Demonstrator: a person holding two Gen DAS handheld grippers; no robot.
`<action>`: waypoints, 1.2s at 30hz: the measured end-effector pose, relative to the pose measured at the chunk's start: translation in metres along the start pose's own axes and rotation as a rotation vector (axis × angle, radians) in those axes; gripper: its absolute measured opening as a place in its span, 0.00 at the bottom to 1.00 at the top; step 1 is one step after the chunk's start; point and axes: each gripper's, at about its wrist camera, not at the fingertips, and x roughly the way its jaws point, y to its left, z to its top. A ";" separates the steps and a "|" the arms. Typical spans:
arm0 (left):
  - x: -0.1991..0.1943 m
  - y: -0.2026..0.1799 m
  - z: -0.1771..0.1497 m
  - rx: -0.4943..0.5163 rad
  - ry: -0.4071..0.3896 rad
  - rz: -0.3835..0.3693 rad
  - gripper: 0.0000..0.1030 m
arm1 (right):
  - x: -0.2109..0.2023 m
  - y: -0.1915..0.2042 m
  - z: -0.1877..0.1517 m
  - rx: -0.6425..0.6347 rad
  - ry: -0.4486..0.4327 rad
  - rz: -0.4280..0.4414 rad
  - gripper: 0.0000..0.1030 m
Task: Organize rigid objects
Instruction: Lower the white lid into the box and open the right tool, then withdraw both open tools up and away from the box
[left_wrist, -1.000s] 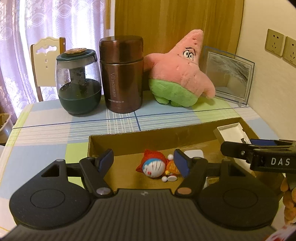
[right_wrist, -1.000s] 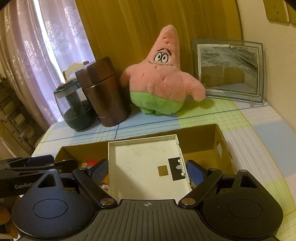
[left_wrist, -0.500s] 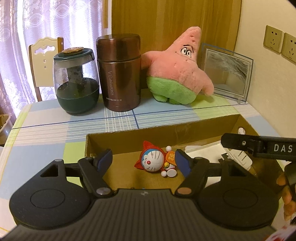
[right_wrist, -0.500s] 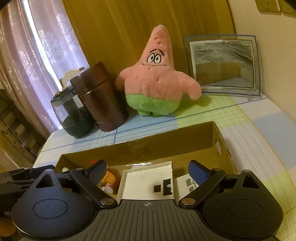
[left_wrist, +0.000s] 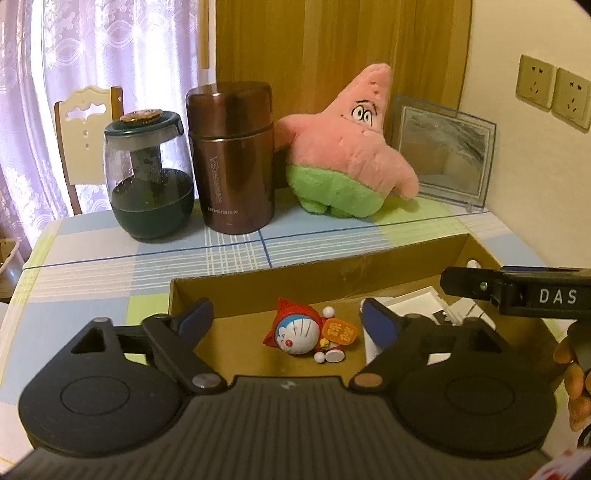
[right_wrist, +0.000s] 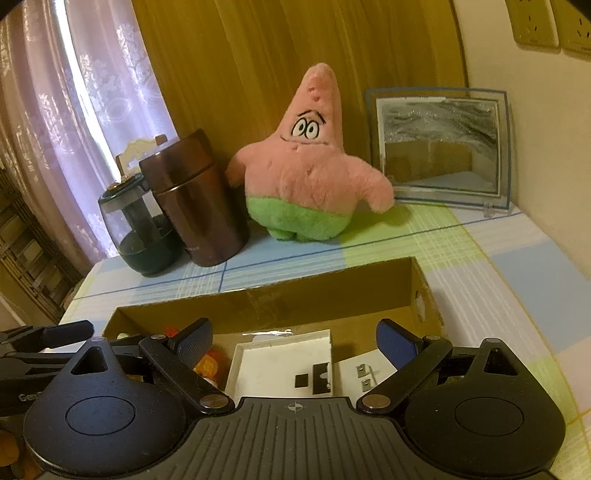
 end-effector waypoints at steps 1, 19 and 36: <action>-0.002 0.000 0.000 -0.003 -0.003 -0.001 0.89 | -0.002 0.000 0.001 -0.002 -0.003 -0.002 0.90; -0.063 0.004 -0.019 -0.038 -0.014 0.047 0.99 | -0.045 0.007 -0.013 -0.086 -0.002 -0.037 0.90; -0.150 -0.021 -0.048 -0.083 -0.007 0.079 0.98 | -0.130 0.013 -0.042 -0.094 -0.019 -0.042 0.90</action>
